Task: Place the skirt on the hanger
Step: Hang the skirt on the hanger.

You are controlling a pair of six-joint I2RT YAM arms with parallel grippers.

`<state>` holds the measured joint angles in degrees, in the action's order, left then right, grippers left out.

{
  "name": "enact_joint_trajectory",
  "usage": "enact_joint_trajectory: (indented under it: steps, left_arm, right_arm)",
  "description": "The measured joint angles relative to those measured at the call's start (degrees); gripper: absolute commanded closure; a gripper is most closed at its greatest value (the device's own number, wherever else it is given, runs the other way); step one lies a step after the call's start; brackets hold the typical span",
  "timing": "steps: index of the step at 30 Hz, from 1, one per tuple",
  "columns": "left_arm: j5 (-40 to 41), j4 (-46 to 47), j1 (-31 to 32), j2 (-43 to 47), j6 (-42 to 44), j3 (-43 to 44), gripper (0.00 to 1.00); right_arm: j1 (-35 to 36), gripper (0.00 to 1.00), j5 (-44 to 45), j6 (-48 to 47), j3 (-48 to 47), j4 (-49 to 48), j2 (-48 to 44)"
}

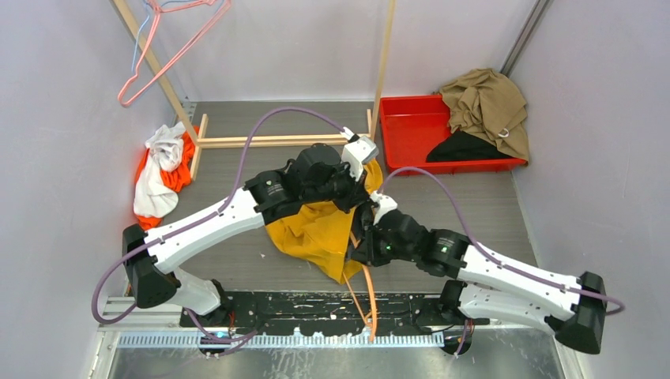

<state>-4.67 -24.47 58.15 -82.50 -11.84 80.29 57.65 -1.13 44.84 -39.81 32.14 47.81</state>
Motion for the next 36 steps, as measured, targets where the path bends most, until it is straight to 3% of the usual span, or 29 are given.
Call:
enact_joint_trajectory:
  steps: [5,11,18,25,32,36]
  left_arm:
    - [1.36,-2.43,1.14,0.44,-0.48,0.59,1.0]
    - [1.27,-5.2,3.43,3.89,-2.38,0.52,1.0]
    - [0.96,-4.98,4.87,7.26,-4.72,0.55,1.0]
    - [3.19,-6.27,6.84,6.71,-5.81,1.16,0.99]
    - [3.61,-4.31,7.69,7.45,-8.44,1.31,0.89]
    - [4.79,-3.82,8.22,7.63,-9.53,2.69,0.74]
  right_arm:
    - [4.04,0.99,11.06,-1.86,0.07,-5.4,4.72]
    - [5.79,0.99,21.27,-8.81,3.63,-18.82,1.75]
    - [6.71,0.99,25.62,-18.49,10.1,-35.04,-1.27]
    - [7.89,0.99,27.67,-25.97,10.88,-40.39,-2.82]
    - [8.17,0.99,29.46,-34.93,10.88,-44.72,-5.55]
    - [8.22,0.99,29.86,-39.28,10.88,-49.81,-5.33]
